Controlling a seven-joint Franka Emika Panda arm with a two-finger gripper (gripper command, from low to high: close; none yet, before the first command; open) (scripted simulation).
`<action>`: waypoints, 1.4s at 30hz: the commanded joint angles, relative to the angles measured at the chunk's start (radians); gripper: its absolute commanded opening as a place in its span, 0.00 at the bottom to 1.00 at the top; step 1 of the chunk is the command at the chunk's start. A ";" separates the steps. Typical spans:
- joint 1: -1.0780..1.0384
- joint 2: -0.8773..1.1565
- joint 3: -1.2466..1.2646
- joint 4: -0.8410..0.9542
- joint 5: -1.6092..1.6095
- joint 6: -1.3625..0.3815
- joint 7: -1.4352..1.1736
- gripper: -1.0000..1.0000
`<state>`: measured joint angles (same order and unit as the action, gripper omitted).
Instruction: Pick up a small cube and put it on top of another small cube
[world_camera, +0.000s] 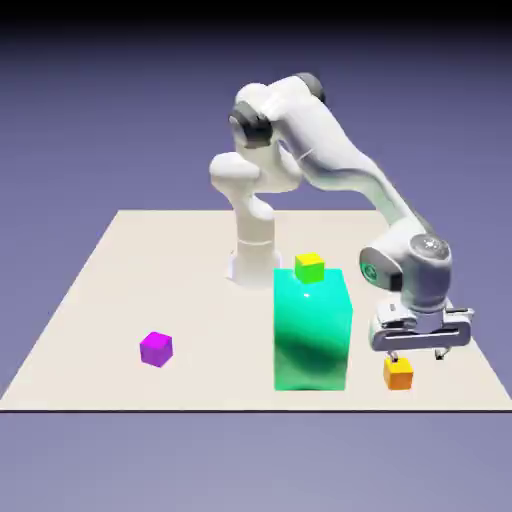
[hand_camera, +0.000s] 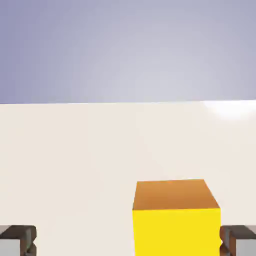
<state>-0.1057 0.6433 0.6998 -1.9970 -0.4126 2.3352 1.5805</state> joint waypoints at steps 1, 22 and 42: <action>-0.034 0.006 0.035 -0.007 -0.043 -0.030 0.017 0.50; -0.099 -0.170 0.139 -0.033 -0.206 -0.140 -0.391 0.00; -0.568 -0.495 -0.092 -0.226 -0.280 -0.253 -0.626 0.00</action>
<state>-0.6733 0.1478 0.6080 -2.2230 -0.6889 2.0827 0.9530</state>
